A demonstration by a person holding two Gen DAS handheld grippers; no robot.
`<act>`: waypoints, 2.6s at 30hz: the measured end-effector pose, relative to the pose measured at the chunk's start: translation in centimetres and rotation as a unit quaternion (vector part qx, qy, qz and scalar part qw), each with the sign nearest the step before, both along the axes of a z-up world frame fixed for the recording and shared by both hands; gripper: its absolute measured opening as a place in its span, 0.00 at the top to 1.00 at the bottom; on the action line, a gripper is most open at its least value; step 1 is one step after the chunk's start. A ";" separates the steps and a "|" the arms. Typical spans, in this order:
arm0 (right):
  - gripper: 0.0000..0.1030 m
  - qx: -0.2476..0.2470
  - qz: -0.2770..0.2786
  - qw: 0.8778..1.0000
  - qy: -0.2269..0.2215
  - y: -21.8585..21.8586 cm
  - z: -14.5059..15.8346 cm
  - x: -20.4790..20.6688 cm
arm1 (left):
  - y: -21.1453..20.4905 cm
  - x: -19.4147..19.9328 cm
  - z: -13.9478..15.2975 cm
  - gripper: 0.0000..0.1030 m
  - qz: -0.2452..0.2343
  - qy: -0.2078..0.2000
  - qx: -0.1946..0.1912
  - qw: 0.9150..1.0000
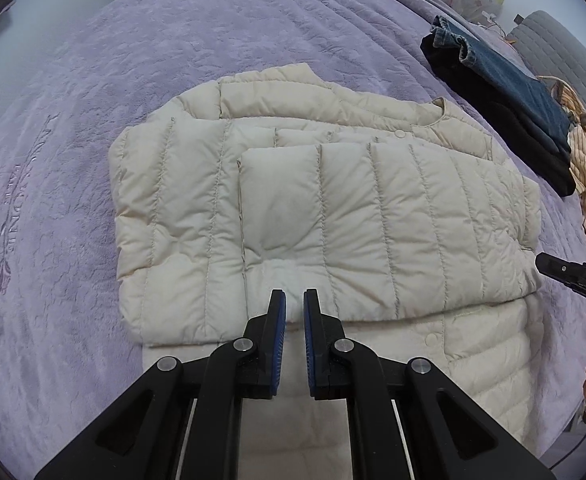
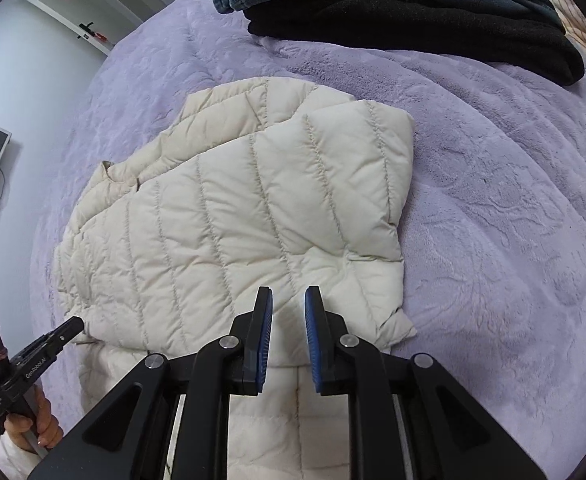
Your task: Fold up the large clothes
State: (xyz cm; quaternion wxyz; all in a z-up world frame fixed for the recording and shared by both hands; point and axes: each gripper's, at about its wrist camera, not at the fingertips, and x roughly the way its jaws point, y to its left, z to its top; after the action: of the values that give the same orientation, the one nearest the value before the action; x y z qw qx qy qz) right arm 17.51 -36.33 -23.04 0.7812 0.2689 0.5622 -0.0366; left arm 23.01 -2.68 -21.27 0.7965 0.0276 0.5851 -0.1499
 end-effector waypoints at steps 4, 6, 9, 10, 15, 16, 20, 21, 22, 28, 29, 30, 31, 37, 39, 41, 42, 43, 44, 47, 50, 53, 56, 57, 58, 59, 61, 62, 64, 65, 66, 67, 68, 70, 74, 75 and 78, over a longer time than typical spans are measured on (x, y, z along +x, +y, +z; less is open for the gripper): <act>0.34 -0.003 0.007 1.000 -0.015 1.5 2.3 -1.8 | 0.1 -1.5 1.5 0.90 -0.001 0.004 0.005 1.000; 0.34 -0.003 0.009 1.000 -0.013 2.2 3.0 -2.4 | 0.3 -2.3 2.1 0.90 -0.003 0.006 0.010 1.000; 0.34 -0.004 0.007 1.000 -0.009 3.0 3.9 -3.3 | 0.6 -3.2 2.8 0.90 -0.004 0.006 0.022 1.000; 0.34 -0.004 0.009 1.000 -0.008 3.3 4.2 -3.6 | 0.7 -3.6 3.0 0.90 -0.005 0.005 0.026 1.000; 0.25 -0.007 0.009 1.000 -0.016 4.5 5.8 -5.1 | 1.4 -4.7 3.8 0.89 -0.002 0.007 0.037 0.999; 0.23 -0.007 0.009 1.000 -0.018 4.7 6.2 -5.4 | 1.6 -5.0 4.0 0.89 -0.001 0.007 0.037 0.999; 0.22 -0.015 0.016 1.000 -0.019 5.8 7.5 -6.5 | 2.6 -6.1 4.6 0.76 0.006 0.006 0.030 1.000; 0.21 -0.014 0.016 1.000 -0.018 6.0 7.6 -6.8 | 2.9 -6.3 4.7 0.19 0.010 0.007 0.032 0.999; 0.21 -0.013 0.017 1.000 -0.018 6.1 7.8 -7.0 | 3.2 -6.7 5.0 0.03 0.019 -0.002 0.039 0.999; 0.17 -0.010 0.017 1.000 -0.013 6.7 8.6 -8.5 | 4.3 -8.2 5.8 0.01 0.021 -0.009 0.041 0.999; 0.15 -0.010 0.016 1.000 -0.012 6.8 8.7 -8.8 | 4.6 -8.5 5.9 0.01 0.020 -0.009 0.044 0.999; 0.14 -0.009 0.015 1.000 -0.012 6.8 8.8 -9.0 | 4.8 -8.8 6.0 0.01 0.020 -0.009 0.047 0.999; 0.13 -0.009 0.014 1.000 -0.011 6.8 8.9 -9.3 | 5.1 -9.1 6.0 0.01 0.020 -0.008 0.049 0.999; 0.00 0.001 0.011 1.000 -0.018 6.7 9.6 -10.8 | 6.7 -10.4 5.9 0.01 0.022 0.002 0.064 0.998; 0.00 0.001 0.014 1.000 -0.025 6.8 9.8 -11.3 | 7.2 -10.8 5.8 0.01 0.023 0.005 0.066 0.998; 0.00 0.001 0.016 0.999 -0.027 6.9 10.0 -11.9 | 7.6 -11.1 5.7 0.01 0.023 0.009 0.069 0.997; 0.00 0.003 0.018 1.000 -0.023 6.8 10.0 -12.2 | 7.8 -11.3 5.6 0.01 0.023 0.012 0.071 0.997; 0.00 0.004 0.018 1.000 -0.015 6.8 9.8 -12.4 | 8.1 -11.4 5.6 0.01 0.023 0.016 0.071 0.997; 0.00 0.005 0.018 1.000 -0.006 6.6 9.6 -12.7 | 8.5 -11.6 5.4 0.01 0.023 0.020 0.069 0.997; 0.00 0.028 0.013 0.999 0.018 5.6 8.6 -14.0 | 9.8 -12.1 4.7 0.01 0.024 0.029 0.068 0.997; 0.00 0.079 -0.008 0.996 0.033 4.1 6.9 -15.8 | 11.4 -12.9 2.9 0.01 0.018 0.061 0.060 0.996; 0.00 0.108 -0.030 0.992 0.065 2.6 4.5 -18.0 | 13.0 -14.2 0.7 0.01 0.016 0.101 0.041 0.994; 0.00 0.125 -0.054 0.985 0.101 1.3 1.7 -20.8 | 14.4 -15.7 -1.6 0.01 0.015 0.147 0.017 0.989; 0.00 0.137 -0.065 0.982 0.111 0.8 0.7 -21.9 | 14.7 -16.2 -2.4 0.01 0.017 0.160 0.010 0.987; 0.00 0.148 -0.076 0.979 0.120 0.5 -0.1 -22.9 | 15.0 -16.6 -3.0 0.01 0.019 0.173 0.003 0.985; 0.00 0.160 -0.086 0.975 0.127 0.2 -1.0 -23.9 | 15.2 -17.0 -3.7 0.01 0.021 0.184 -0.003 0.983; 0.00 0.189 -0.104 0.967 0.135 -0.2 -2.4 -25.7 | 15.5 -17.5 -4.6 0.01 0.024 0.202 -0.021 0.979; 0.00 0.202 -0.112 0.963 0.137 -0.2 -3.0 -26.4 | 15.5 -17.7 -4.9 0.01 0.027 0.208 -0.027 0.977; 0.00 0.223 -0.126 0.957 0.139 -0.2 -4.1 -27.6 | 15.5 -18.0 -5.4 0.01 0.029 0.214 -0.034 0.976; 0.00 0.235 -0.133 0.953 0.138 -0.1 -4.6 -28.0 | 15.4 -18.1 -5.6 0.01 0.029 0.217 -0.038 0.975; 0.00 0.246 -0.139 0.949 0.136 0.0 -5.0 -28.4 | 15.3 -18.2 -5.7 0.01 0.029 0.219 -0.040 0.975; 0.00 0.255 -0.145 0.947 0.134 0.1 -5.3 -28.7 | 15.2 -18.3 -5.8 0.01 0.028 0.220 -0.042 0.974; 0.00 0.262 -0.149 0.944 0.130 0.2 -5.5 -28.8 | 15.1 -18.4 -5.8 0.01 0.026 0.221 -0.046 0.974; 0.00 0.274 -0.155 0.941 0.123 0.6 -5.8 -28.9 | 14.5 -18.7 -5.8 0.01 0.021 0.221 -0.052 0.974; 0.00 0.303 -0.158 0.935 0.096 1.4 -5.7 -28.2 | 12.9 -19.5 -5.3 0.05 0.009 0.223 -0.067 0.972; 0.00 0.310 -0.156 0.933 0.090 1.6 -5.6 -28.1 | 12.4 -19.8 -5.2 0.11 0.004 0.224 -0.066 0.972; 0.00 0.324 -0.151 0.931 0.080 2.5 -5.3 -27.5 | 11.2 -20.0 -4.9 0.30 -0.013 0.220 -0.061 0.973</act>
State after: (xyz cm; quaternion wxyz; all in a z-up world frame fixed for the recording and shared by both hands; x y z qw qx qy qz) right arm -9.95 -33.88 -28.29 0.5895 0.5854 0.5565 0.0082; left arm 3.02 8.53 -26.16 0.6463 -0.0472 0.7355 -0.1978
